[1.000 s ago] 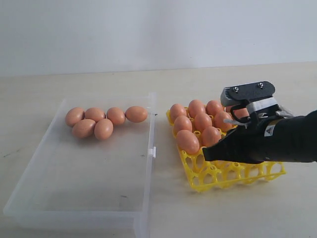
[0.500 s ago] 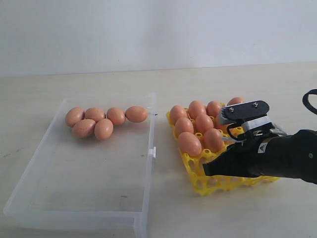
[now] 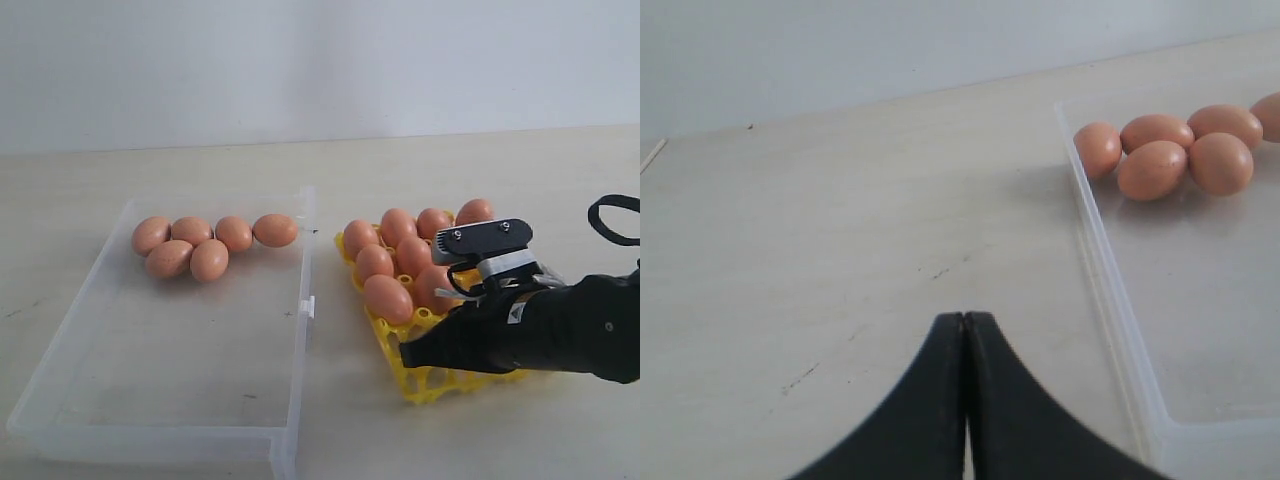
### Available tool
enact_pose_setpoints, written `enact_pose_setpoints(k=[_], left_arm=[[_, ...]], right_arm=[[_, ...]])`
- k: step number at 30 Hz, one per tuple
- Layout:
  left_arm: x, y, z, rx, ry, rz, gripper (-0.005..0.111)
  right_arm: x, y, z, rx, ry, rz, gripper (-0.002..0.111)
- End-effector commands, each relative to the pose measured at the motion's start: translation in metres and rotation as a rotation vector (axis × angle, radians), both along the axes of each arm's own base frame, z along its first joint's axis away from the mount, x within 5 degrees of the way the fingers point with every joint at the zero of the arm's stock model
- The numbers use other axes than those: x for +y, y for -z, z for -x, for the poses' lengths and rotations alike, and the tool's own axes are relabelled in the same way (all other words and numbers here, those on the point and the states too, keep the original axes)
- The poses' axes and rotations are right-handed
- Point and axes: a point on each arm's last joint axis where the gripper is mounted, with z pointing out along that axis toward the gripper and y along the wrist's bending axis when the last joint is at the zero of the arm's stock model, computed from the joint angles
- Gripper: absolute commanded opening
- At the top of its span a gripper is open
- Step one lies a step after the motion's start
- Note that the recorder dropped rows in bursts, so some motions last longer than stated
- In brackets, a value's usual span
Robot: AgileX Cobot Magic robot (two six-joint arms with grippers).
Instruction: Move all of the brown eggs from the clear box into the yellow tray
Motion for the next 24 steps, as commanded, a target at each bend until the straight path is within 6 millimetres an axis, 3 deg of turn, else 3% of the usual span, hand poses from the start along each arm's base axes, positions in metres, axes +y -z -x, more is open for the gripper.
enact_pose_setpoints(k=[1,8,24], left_arm=[[0.0,-0.002,0.0,-0.016,0.004,0.006,0.0],[0.0,-0.002,0.0,-0.016,0.004,0.006,0.0],[0.0,-0.002,0.0,-0.016,0.004,0.006,0.0]], right_arm=[[0.011,-0.002,0.003,-0.001,-0.034,-0.008,0.0],[0.026,-0.009,0.002,-0.024,-0.07,-0.031,0.0],[0.033,-0.017,-0.005,-0.019,-0.078,-0.043,0.0]])
